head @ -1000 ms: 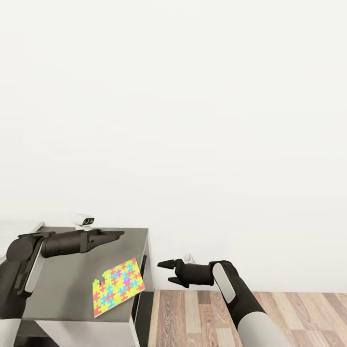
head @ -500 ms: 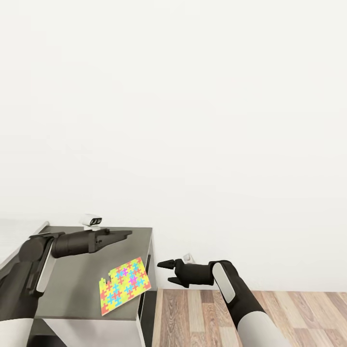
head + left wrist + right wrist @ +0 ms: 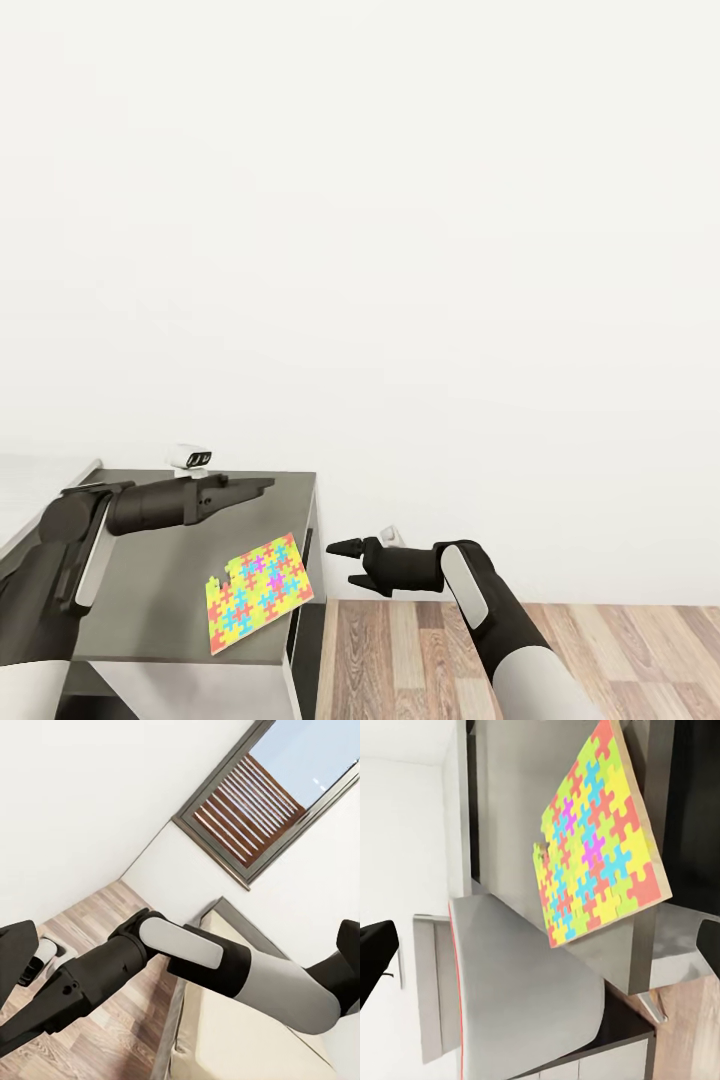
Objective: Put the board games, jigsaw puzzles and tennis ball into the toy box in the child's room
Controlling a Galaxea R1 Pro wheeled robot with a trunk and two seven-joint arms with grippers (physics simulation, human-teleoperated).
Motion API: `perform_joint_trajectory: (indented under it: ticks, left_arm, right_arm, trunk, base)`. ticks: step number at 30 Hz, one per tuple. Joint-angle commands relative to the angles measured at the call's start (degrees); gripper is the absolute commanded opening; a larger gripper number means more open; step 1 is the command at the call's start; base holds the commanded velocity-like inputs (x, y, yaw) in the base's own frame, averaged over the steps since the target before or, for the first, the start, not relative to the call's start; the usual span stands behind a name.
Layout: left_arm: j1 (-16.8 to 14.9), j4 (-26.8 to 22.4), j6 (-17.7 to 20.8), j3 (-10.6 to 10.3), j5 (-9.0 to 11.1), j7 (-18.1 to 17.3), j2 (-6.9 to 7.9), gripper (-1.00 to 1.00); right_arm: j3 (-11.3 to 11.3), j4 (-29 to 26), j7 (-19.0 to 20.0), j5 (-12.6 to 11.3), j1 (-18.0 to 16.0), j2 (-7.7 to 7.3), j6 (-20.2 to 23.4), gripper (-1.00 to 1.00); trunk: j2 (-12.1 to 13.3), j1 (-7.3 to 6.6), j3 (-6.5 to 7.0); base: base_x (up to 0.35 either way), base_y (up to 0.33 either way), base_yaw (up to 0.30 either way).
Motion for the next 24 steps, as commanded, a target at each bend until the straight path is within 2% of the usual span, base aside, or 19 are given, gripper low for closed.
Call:
perform_joint_trajectory:
  ticks: [1,10,24]
  left_arm:
    - [-0.03,-0.01,0.6,0.01,-0.02,-0.23,0.04,1.0]
    - [-0.03,-0.01,0.69,-0.04,0.07,-0.23,0.07,1.0]
    - [-0.03,-0.01,0.8,-0.18,0.1,-0.23,-0.06,1.0]
  right_arm:
    - [-0.19,-0.01,0.35,0.35,-0.05,0.05,0.25,1.0]
    - [-0.19,-0.01,0.37,0.32,-0.03,0.05,0.08,1.0]
    - [-0.26,-0.01,0.45,0.26,-0.01,0.05,-0.25,1.0]
  trunk:
    - [-0.04,0.0,-0.07]
    - [-0.04,0.0,-0.07]
    - [-5.66,3.08,-2.58]
  base:
    - [0.0,0.0,0.0]
    - [0.0,0.0,0.0]
    - [0.0,0.0,0.0]
